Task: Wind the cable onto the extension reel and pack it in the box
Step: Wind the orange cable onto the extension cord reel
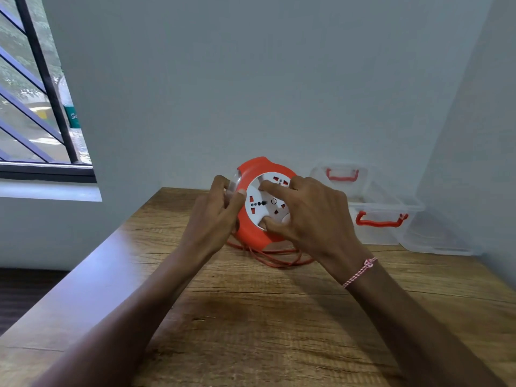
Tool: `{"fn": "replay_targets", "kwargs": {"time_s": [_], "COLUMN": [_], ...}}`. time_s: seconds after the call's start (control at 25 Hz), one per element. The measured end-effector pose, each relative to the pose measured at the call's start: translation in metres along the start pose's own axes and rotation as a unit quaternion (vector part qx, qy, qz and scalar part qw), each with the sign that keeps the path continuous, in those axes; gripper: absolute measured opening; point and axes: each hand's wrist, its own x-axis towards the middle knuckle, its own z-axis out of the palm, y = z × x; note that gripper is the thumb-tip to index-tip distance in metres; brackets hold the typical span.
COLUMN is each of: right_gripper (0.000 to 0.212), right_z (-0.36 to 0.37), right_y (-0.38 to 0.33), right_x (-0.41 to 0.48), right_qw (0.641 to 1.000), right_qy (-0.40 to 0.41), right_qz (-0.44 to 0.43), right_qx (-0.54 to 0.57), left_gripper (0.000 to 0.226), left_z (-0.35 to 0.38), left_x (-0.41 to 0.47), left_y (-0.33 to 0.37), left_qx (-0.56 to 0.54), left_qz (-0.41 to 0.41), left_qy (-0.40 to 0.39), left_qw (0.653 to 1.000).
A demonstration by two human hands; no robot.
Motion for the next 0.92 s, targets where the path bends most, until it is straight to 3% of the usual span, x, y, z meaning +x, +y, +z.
{"fn": "replay_targets", "kwargs": {"time_s": [0.16,0.32,0.4,0.48,0.56,0.64,0.76,0.92], "right_gripper": [0.063,0.071,0.065,0.052,0.047,0.070,0.093,0.075], "right_z": [-0.001,-0.005,-0.011,-0.017,-0.021,-0.018,-0.017,-0.023], "right_y": [-0.010,-0.021,-0.017,-0.006,0.006,0.015,0.011,0.007], "right_x": [-0.001,0.004,0.007,0.008,0.007,0.005,0.003,0.003], "right_qw": [1.000,0.974,0.955,0.982,0.997,0.988,0.976,0.977], "right_qy": [0.009,-0.027,-0.041,-0.035,-0.040,-0.075,-0.105,-0.077], "right_qz": [0.009,0.181,0.216,0.116,-0.036,-0.129,-0.147,-0.148], "right_qx": [0.003,0.130,0.200,0.143,0.055,-0.045,-0.120,-0.131], "left_gripper": [0.027,0.040,0.041,0.041,0.041,0.038,0.038,0.041], "left_z": [-0.001,-0.001,-0.001,-0.002,-0.004,-0.005,-0.006,-0.006], "left_x": [0.000,0.000,0.000,0.001,0.003,0.002,0.003,0.003], "left_y": [0.002,0.003,0.001,0.001,0.001,0.003,0.004,0.004], "left_qx": [-0.012,-0.014,-0.027,-0.035,-0.043,-0.051,-0.063,-0.068], "left_qz": [-0.010,-0.014,-0.025,-0.036,-0.045,-0.050,-0.049,-0.051], "left_qy": [0.033,0.039,0.030,0.030,0.040,0.042,0.031,0.035], "left_qw": [0.999,0.999,0.999,0.998,0.997,0.997,0.996,0.996]}}
